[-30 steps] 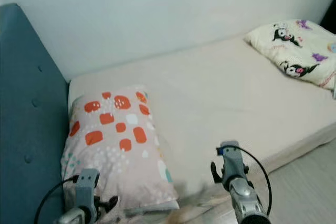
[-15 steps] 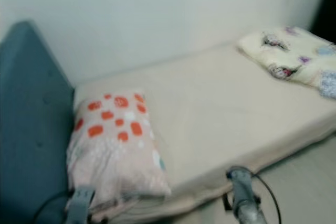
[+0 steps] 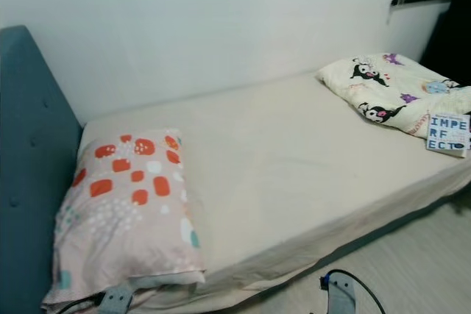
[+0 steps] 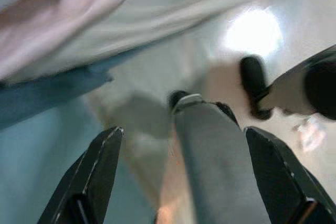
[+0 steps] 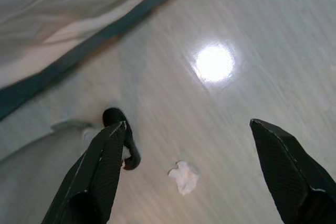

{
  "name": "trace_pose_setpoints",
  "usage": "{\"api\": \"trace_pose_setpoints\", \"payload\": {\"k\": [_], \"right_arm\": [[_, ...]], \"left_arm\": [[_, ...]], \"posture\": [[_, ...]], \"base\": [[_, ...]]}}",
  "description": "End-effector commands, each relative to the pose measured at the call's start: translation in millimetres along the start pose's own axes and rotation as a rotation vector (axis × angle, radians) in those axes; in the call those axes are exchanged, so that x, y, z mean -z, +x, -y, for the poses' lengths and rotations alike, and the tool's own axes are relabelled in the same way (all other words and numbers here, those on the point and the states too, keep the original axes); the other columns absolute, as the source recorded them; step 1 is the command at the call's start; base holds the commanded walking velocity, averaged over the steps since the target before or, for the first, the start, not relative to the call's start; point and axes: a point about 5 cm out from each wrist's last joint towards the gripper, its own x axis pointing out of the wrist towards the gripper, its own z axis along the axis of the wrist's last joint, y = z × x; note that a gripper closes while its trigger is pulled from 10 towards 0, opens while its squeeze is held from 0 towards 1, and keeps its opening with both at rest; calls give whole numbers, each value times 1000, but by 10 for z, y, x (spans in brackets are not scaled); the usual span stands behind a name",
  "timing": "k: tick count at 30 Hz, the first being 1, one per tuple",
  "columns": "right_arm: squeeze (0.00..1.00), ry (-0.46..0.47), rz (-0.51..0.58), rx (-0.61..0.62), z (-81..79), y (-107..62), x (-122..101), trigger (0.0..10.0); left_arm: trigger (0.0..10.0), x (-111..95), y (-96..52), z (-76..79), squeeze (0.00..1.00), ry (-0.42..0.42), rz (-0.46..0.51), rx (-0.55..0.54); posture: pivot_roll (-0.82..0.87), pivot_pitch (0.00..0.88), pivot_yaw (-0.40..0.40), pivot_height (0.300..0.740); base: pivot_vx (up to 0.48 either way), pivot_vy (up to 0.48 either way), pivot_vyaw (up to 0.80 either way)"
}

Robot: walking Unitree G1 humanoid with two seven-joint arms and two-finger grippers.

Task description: Clean up the room

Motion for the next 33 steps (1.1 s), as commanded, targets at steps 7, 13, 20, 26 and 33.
{"api": "trace_pose_setpoints", "payload": {"k": [7, 13, 20, 26, 33], "right_arm": [[0, 33, -19, 6, -20, -2, 46, 10000], [0, 59, -12, 21, -12, -4, 56, 10000], [0, 89, -4, 42, -21, -7, 71, 10000], [0, 96, 25, 41, 0, 3, -27, 10000], [0, 104, 51, 101, 200, -4, -126, 10000]], "left_arm": [[10000, 66, -12, -52, 0, 8, -48, -21], [10000, 123, -26, -83, 0, 18, -66, -21], [10000, 151, -31, -84, 0, 31, -81, -18], [10000, 123, -19, -46, 0, 29, -75, -11], [10000, 113, -11, 5, 0, 13, -65, 20]], "posture": [[-203, 49, 12, 740], [-202, 47, 17, 740], [-199, 43, 17, 740], [-203, 43, 17, 740], [-201, 44, 21, 740]], "base": [[0, -477, 0], [0, -480, 250], [0, -480, 729], [0, -480, 718], [0, -480, 0]]}}
